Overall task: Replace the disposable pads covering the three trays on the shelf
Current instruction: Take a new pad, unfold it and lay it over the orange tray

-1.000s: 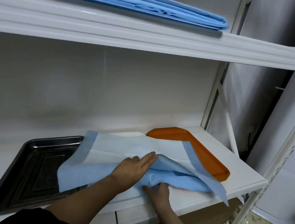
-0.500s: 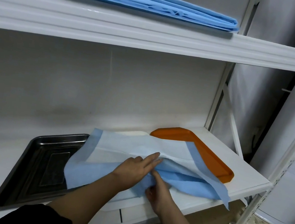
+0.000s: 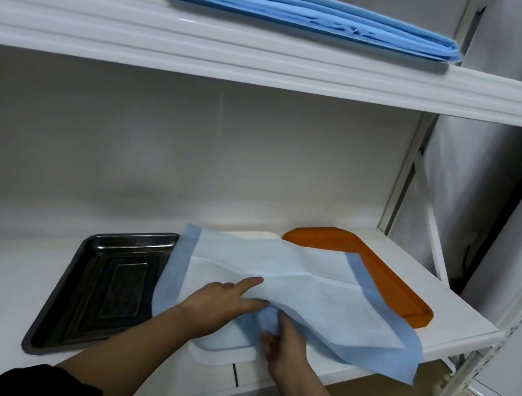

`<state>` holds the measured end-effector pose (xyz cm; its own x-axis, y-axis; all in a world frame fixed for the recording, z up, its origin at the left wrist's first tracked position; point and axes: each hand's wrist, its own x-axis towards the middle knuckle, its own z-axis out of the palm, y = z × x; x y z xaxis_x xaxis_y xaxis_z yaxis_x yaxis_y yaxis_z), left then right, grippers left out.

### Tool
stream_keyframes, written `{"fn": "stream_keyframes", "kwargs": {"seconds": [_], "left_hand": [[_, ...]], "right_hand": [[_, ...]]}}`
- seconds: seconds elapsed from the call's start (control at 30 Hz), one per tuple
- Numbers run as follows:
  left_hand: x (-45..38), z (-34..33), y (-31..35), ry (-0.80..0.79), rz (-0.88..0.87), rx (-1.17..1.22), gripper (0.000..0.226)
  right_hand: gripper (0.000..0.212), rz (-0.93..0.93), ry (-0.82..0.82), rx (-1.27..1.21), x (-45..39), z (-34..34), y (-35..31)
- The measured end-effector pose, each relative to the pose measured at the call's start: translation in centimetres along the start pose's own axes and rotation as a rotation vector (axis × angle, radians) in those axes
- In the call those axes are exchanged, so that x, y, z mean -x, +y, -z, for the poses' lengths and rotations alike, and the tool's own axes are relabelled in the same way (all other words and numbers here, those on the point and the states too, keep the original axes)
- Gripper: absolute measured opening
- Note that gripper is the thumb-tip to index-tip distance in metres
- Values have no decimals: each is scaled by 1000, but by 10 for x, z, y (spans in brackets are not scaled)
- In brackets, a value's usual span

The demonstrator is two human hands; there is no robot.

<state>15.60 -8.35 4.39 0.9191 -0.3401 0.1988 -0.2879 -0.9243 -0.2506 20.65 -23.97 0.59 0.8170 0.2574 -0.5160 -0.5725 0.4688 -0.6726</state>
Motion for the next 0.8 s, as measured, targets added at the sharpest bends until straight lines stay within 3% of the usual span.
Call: {"fn": "stream_keyframes", "kwargs": {"seconds": [0.1, 0.2, 0.37, 0.43, 0.5, 0.6, 0.67, 0.8], "left_hand": [[11, 0, -13, -9, 55, -77, 57], [20, 1, -24, -6, 164, -62, 30], [28, 15, -31, -35, 263, 61, 46], [26, 19, -32, -40, 267, 68, 53], [20, 26, -34, -71, 254, 76, 49], [17, 33, -40, -37, 203, 126, 48], [18, 38, -41, 2, 187, 142, 52], [25, 40, -42, 167, 245, 260, 73]], "right_hand": [[40, 67, -90, -97, 2, -4, 9], [39, 242, -138, 197, 8, -10, 21], [39, 349, -145, 1031, 7, -21, 52], [33, 399, -134, 1180, 5, -26, 52], [30, 367, -137, 1051, 10, -36, 41], [21, 14, -173, 280, 18, -55, 24], [24, -114, -217, -112, 22, -61, 19], [33, -158, -236, -268, 28, -61, 22]]}}
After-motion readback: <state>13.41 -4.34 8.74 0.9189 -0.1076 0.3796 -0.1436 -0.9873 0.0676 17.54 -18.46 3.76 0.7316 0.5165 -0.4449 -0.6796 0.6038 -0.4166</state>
